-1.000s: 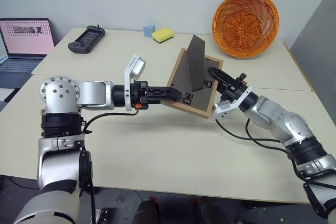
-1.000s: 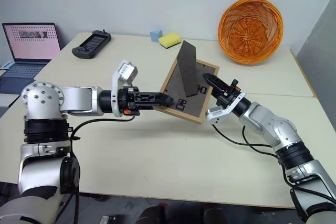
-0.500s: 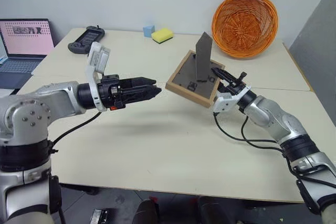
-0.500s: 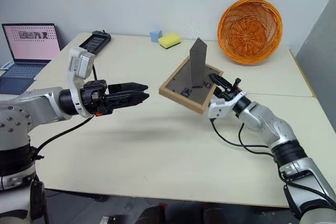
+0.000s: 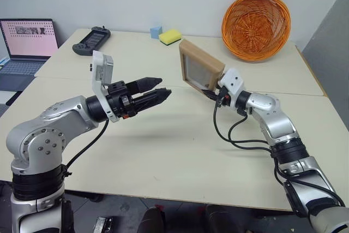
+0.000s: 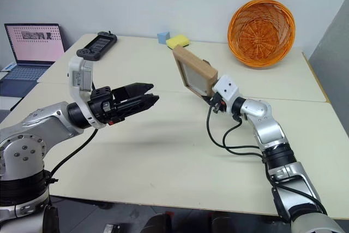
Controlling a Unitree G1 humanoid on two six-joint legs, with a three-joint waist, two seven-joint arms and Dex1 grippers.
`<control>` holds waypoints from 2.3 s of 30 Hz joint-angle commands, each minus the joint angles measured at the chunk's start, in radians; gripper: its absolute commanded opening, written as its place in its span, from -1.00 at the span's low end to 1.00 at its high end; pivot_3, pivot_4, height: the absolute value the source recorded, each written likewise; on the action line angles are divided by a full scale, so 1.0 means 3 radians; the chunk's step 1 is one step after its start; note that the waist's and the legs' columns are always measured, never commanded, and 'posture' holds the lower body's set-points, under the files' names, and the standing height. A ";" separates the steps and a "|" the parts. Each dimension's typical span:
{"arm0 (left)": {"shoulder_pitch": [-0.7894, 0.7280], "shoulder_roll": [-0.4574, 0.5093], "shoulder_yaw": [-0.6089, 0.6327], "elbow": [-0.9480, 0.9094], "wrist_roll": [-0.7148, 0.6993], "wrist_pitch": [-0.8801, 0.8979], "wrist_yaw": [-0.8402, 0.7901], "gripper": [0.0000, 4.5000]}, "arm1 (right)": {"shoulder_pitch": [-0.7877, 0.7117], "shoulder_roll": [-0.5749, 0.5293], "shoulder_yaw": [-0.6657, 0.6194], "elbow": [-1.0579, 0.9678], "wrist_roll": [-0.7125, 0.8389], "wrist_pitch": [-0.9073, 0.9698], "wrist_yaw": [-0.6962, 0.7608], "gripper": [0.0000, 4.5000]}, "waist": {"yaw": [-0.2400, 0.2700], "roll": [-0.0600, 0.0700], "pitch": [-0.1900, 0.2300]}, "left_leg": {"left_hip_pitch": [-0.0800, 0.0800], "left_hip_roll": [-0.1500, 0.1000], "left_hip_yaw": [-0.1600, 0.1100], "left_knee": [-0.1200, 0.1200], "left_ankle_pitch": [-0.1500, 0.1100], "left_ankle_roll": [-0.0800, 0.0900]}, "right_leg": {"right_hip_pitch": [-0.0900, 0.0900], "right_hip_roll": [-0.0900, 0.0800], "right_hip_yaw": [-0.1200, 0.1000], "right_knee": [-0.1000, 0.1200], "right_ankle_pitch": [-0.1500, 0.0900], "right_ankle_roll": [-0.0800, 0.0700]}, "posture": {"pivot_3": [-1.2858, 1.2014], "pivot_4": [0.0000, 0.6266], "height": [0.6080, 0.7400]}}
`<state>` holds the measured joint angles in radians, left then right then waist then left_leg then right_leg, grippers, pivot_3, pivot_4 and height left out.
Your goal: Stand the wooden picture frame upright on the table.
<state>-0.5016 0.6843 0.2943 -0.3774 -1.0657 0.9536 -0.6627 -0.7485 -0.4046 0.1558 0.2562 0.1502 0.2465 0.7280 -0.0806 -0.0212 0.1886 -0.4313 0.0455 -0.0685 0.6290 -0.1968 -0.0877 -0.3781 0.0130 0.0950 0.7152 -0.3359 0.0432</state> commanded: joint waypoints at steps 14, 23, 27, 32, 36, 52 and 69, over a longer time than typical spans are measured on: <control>0.0431 0.0556 -0.0013 -0.0292 0.0448 -0.0348 -0.0389 0.51 | -0.0125 0.0307 -0.0191 0.0258 0.0500 0.0581 0.0411 -0.39 | -0.0007 0.0001 0.0001 | 0.0000 0.0002 0.0002 -0.0002 0.0000 0.0000 | -0.0003 0.0004 0.0002 -0.0002 0.0000 0.0000 | 0.03 -0.52 1.00; 0.0732 0.0671 0.0101 -0.0508 0.0699 -0.0540 -0.0352 0.51 | -0.0041 0.0496 -0.0056 0.0267 0.0681 0.0812 0.0837 -0.39 | -0.0009 0.0002 0.0001 | 0.0000 0.0005 0.0005 -0.0005 0.0000 0.0000 | -0.0006 0.0005 0.0003 -0.0003 0.0000 0.0000 | 0.03 -0.52 1.00; 0.0705 0.0636 0.0130 -0.0500 0.0653 -0.0523 -0.0268 0.51 | -0.0015 0.0549 0.0175 0.0227 0.0578 0.0758 0.1039 -0.39 | -0.0008 0.0002 0.0001 | 0.0000 0.0005 0.0004 -0.0005 -0.0001 0.0001 | -0.0006 0.0005 0.0003 -0.0004 0.0000 0.0001 | 0.03 -0.52 1.00; 0.0677 0.0636 0.0133 -0.0507 0.0613 -0.0515 -0.0212 0.51 | -0.0070 0.0629 0.0245 0.0435 0.0467 0.0678 0.1023 -0.39 | -0.0009 0.0002 0.0001 | 0.0000 0.0006 0.0004 -0.0005 -0.0001 0.0001 | -0.0006 0.0007 0.0003 -0.0004 -0.0001 0.0001 | 0.03 -0.52 1.00; 0.0646 0.0637 0.0128 -0.0506 0.0582 -0.0509 -0.0172 0.51 | -0.0103 0.0653 0.0230 0.0641 0.0407 0.0580 0.0979 -0.39 | -0.0007 0.0001 0.0001 | 0.0000 0.0005 0.0003 -0.0005 -0.0001 0.0001 | -0.0005 0.0006 0.0002 -0.0005 -0.0001 0.0001 | 0.03 -0.52 1.00; 0.0544 0.0670 0.0098 -0.0448 0.0574 -0.0507 -0.0138 0.51 | -0.0221 0.0739 0.0050 0.1526 0.0299 0.0444 0.0756 -0.39 | -0.0009 0.0000 0.0000 | 0.0022 0.0005 0.0004 -0.0005 -0.0001 0.0001 | 0.0019 0.0007 0.0004 -0.0007 -0.0001 0.0001 | 0.03 -0.52 1.00; 0.0480 0.0628 0.0089 -0.0373 0.0576 -0.0541 -0.0134 0.51 | -0.0155 0.0764 0.0098 0.1329 0.0201 0.0510 0.0803 0.42 | -0.0009 -0.0001 0.0000 | 0.0031 0.0006 0.0009 -0.0012 -0.0001 0.0001 | 0.0021 0.0007 0.0007 -0.0009 -0.0001 0.0002 | 0.03 -0.52 1.00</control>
<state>-0.3331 0.8764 0.3019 -0.4914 -0.8874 0.8063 -0.7064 -0.8012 -0.1590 0.1838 0.6681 0.2325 0.3915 0.9781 -0.0834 -0.0215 0.1884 -0.4221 0.0472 -0.0658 0.6253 -0.1971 -0.0875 -0.3718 0.0152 0.0970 0.7126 -0.3363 0.0438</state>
